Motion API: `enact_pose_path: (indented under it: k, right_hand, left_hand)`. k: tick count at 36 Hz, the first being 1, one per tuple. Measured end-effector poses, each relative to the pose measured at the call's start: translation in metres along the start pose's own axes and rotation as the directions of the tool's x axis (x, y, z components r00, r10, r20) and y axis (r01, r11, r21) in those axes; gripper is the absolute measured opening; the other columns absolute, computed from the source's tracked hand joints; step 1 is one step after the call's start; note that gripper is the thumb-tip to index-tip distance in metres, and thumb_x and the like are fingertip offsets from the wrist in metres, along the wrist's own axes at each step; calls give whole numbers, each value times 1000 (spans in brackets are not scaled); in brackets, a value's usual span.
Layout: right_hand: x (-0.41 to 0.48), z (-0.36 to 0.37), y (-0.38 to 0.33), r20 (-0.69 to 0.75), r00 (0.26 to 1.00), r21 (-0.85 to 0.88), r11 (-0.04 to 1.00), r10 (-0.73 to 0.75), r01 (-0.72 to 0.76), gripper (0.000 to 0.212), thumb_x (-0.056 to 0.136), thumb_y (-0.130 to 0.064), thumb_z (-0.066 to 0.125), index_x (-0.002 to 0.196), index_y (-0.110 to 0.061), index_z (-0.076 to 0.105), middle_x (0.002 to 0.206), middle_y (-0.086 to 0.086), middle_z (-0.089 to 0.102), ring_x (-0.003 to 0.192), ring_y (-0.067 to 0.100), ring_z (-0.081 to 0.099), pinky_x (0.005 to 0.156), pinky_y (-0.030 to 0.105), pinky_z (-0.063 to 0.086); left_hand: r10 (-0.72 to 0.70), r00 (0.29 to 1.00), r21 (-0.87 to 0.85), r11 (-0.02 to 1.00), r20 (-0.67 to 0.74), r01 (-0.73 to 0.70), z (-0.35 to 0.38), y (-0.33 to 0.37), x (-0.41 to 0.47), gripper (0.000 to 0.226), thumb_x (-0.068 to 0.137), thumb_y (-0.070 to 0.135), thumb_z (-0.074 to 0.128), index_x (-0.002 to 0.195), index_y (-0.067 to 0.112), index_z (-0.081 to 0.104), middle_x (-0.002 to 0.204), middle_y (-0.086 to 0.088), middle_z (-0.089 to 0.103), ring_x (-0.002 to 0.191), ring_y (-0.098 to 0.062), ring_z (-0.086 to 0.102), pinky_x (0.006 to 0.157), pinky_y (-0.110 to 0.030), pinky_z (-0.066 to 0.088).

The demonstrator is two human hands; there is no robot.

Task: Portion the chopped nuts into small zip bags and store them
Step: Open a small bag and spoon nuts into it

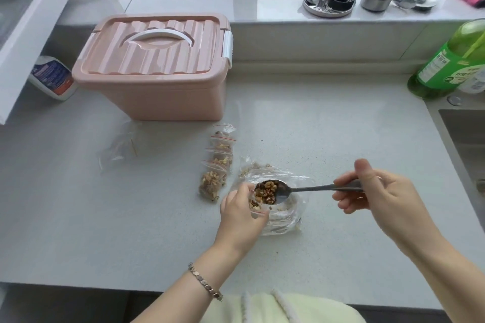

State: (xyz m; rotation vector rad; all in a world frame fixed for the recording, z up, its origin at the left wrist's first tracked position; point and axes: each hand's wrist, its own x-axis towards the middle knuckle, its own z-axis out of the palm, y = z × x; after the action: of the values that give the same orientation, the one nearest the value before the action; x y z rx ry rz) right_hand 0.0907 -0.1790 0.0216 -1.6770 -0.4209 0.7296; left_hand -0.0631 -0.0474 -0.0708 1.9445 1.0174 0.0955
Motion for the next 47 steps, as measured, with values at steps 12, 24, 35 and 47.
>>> enact_pose_path:
  k: [12,24,35,47]
  right_hand:
    - [-20,13,-11,158,853,-483,714,-498,507,45,93,-55,32,76,-28,65,62,-11,63,62,0,62,54,14,47]
    - [-13,-6,14,-137,976,-308,944,-169,120,49,84,-60,42,67,-21,66,65,-6,69,49,10,62,51,12,48]
    - [11,21,80,-136,986,-170,978,98,-120,37,95,-25,43,70,-10,65,58,8,65,48,9,59,50,19,50]
    - [14,33,111,-140,935,44,945,327,-324,37,98,-24,38,77,-5,61,66,16,63,46,5,60,47,15,51]
  left_hand:
    - [3,999,-91,996,-32,-6,0,-1,-2,25,80,22,66,96,32,49,100,10,55,107,-16,46,95,-34,41]
    - [-2,946,-418,897,-324,-141,-27,1,-24,28,77,6,71,92,20,52,92,4,62,89,2,57,79,-5,41]
    - [-65,868,-399,903,-492,-158,-50,-18,-17,38,78,0,68,87,27,43,95,3,59,83,7,56,71,-5,44]
    - [-302,910,-195,948,-284,253,-40,-66,36,36,78,23,70,94,17,39,94,-2,52,82,-27,59,70,-35,51]
